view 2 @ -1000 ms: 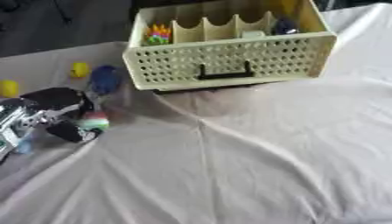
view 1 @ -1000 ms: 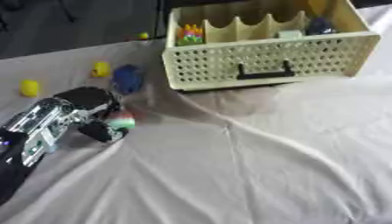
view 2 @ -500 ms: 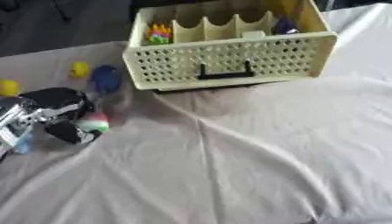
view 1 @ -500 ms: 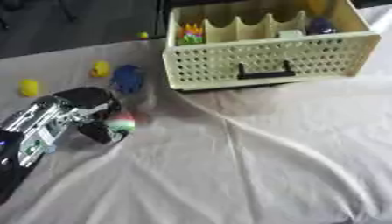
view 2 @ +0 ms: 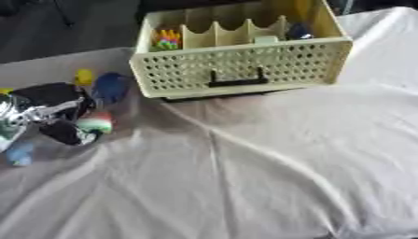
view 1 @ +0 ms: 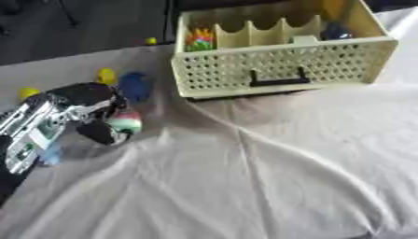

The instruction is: Pick up objects from table and place into drawer.

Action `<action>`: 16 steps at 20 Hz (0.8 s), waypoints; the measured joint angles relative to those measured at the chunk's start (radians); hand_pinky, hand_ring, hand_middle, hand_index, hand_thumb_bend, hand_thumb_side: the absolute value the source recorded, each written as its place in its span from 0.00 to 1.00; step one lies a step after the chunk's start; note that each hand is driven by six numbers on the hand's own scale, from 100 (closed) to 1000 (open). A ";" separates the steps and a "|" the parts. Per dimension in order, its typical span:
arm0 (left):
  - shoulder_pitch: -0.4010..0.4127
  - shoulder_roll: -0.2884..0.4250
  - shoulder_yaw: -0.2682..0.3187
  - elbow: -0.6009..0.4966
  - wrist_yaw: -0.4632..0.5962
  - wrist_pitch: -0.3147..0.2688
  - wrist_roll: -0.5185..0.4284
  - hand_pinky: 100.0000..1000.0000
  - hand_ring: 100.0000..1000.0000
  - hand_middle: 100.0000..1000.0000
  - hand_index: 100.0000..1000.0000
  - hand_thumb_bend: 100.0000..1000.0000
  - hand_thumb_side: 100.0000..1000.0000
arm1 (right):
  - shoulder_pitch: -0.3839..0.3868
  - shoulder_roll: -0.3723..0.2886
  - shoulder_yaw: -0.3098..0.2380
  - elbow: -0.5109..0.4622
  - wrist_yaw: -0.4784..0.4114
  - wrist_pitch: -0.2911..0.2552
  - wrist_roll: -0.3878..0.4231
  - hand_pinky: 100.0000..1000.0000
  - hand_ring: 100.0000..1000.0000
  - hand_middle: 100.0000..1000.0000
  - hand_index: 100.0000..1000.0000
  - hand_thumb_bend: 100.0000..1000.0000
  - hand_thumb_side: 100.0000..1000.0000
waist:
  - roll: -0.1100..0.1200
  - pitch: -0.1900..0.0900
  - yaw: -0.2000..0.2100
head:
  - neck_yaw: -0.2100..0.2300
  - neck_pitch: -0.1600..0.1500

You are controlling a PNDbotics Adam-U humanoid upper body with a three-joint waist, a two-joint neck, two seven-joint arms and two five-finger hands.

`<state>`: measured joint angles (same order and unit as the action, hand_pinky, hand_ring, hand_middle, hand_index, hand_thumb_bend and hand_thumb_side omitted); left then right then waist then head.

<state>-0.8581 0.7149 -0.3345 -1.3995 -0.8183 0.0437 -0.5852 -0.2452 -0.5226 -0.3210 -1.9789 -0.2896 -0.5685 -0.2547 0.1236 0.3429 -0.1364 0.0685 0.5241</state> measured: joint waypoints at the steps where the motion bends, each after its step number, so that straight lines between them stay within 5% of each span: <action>1: -0.003 0.004 0.007 -0.012 0.010 0.006 -0.001 0.32 0.38 0.37 0.60 0.07 0.36 | 0.000 0.000 0.000 0.000 -0.001 0.000 0.000 0.48 0.32 0.35 0.73 0.00 0.70 | 0.000 -0.004 0.000 | 0.000 0.000; 16: -0.089 0.047 0.122 -0.164 0.180 0.113 0.012 0.26 0.33 0.33 0.58 0.00 0.29 | 0.022 -0.003 0.000 0.000 -0.007 0.007 -0.001 0.48 0.32 0.35 0.73 0.00 0.70 | 0.008 -0.037 -0.003 | 0.014 0.001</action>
<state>-0.9475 0.7618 -0.2124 -1.5636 -0.6381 0.1572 -0.5731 -0.2233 -0.5252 -0.3207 -1.9789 -0.2966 -0.5611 -0.2560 0.1312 0.3056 -0.1399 0.0825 0.5250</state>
